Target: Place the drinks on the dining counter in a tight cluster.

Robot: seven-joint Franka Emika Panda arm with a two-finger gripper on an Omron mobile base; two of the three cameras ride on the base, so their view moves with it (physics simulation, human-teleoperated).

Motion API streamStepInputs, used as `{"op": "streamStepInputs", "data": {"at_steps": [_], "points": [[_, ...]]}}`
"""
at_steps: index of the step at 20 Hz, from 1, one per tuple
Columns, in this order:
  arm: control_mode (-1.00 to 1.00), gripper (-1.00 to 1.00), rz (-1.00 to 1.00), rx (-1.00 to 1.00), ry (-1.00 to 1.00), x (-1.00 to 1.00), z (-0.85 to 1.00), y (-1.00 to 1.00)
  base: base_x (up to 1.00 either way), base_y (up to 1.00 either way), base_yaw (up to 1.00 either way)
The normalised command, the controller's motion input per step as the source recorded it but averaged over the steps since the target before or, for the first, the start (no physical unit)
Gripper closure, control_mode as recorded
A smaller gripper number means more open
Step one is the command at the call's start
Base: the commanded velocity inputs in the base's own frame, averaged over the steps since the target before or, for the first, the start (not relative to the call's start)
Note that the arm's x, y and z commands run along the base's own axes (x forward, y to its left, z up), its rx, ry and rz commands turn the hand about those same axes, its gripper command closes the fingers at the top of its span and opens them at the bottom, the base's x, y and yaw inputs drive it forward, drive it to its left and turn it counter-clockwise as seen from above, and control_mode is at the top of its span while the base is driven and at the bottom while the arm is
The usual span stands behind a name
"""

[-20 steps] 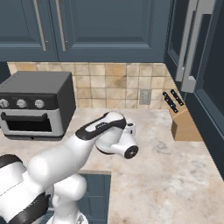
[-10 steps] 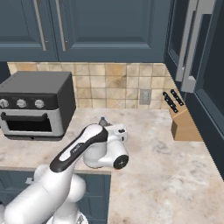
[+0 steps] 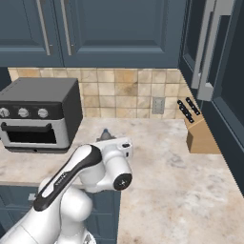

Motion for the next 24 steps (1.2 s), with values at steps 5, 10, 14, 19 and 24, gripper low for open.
{"op": "streamStepInputs", "data": {"at_steps": [5, 10, 14, 19, 24], "points": [[-1.0, 1.0, 0.0, 0.0, 0.0, -0.17, 0.03, 0.0, 0.0, 0.0, 0.0], [-1.0, 1.0, 0.0, 0.0, 0.0, 0.0, 0.0, 0.0, 0.0, 0.0, 0.0], [-1.0, 1.0, 0.0, 0.0, 0.0, 0.0, 0.0, 0.0, 0.0, 0.0, 0.0], [1.0, 1.0, 0.0, 0.0, 0.0, 0.0, 0.0, 0.0, -0.01, 0.02, 0.0], [1.0, 1.0, 0.0, 0.0, 0.0, 0.0, 0.0, 0.0, -0.12, 0.4, 0.0]]}}
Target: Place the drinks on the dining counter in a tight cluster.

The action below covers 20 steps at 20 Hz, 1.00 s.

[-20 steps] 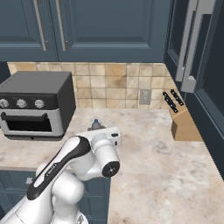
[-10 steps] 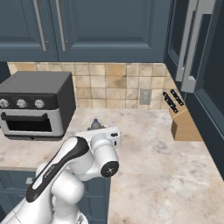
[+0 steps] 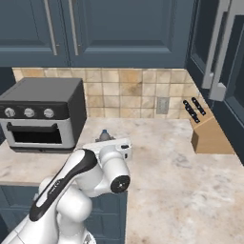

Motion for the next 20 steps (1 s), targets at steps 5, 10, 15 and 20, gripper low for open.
{"op": "streamStepInputs", "data": {"at_steps": [5, 10, 15, 20], "points": [[1.0, 1.0, 0.0, 0.0, 0.0, 0.0, 0.0, 0.0, -0.23, 0.35, -0.01], [1.0, 1.0, 0.0, 0.0, 0.0, 0.0, 0.0, 0.0, -0.76, 0.0, 0.0], [1.0, 1.0, 0.0, 0.0, 0.0, 0.0, 0.0, 0.0, -0.79, 0.03, -0.02], [1.0, 1.0, 0.0, 0.0, 0.0, 0.0, 0.0, 0.0, -0.62, 0.29, 0.25]]}}
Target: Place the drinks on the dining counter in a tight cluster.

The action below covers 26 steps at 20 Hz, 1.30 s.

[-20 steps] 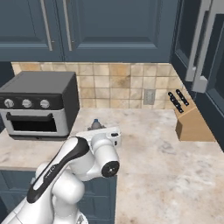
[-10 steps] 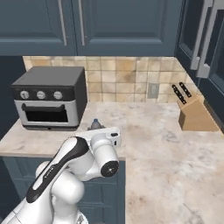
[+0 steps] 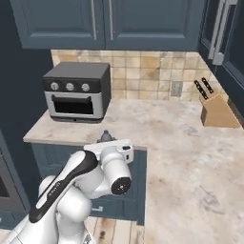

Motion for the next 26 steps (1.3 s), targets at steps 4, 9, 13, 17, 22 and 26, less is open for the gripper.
{"op": "streamStepInputs", "data": {"at_steps": [4, 9, 13, 17, 22, 26], "points": [[1.0, 1.0, 0.0, 0.0, 0.0, 0.0, 0.0, 0.0, -0.38, 0.38, 0.69], [1.0, 1.0, 0.0, 0.0, 0.0, 0.0, 0.0, 0.0, -0.22, 0.32, 0.84], [1.0, 1.0, 0.0, 0.0, 0.0, 0.0, 0.0, 0.0, -0.2, 0.28, 0.87], [1.0, 1.0, 0.0, 0.0, 0.0, 0.0, 0.0, 0.0, -0.18, 0.29, 0.85], [1.0, 1.0, 0.0, 0.0, 0.0, 0.0, 0.0, 0.0, -0.03, 0.3, 0.76], [1.0, 1.0, 0.0, 0.0, 0.0, 0.0, 0.0, 0.0, 0.0, 0.32, 0.69]]}}
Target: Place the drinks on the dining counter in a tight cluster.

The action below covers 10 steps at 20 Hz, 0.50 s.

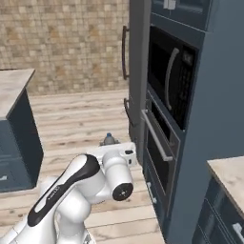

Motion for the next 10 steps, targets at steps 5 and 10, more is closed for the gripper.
{"op": "streamStepInputs", "data": {"at_steps": [5, 10], "points": [[1.0, 1.0, 0.0, 0.0, 0.0, 0.0, 0.0, 0.0, 0.19, 0.39, 0.46], [1.0, 1.0, 0.0, 0.0, 0.0, 0.0, 0.0, 0.0, 0.6, 0.32, 0.13]]}}
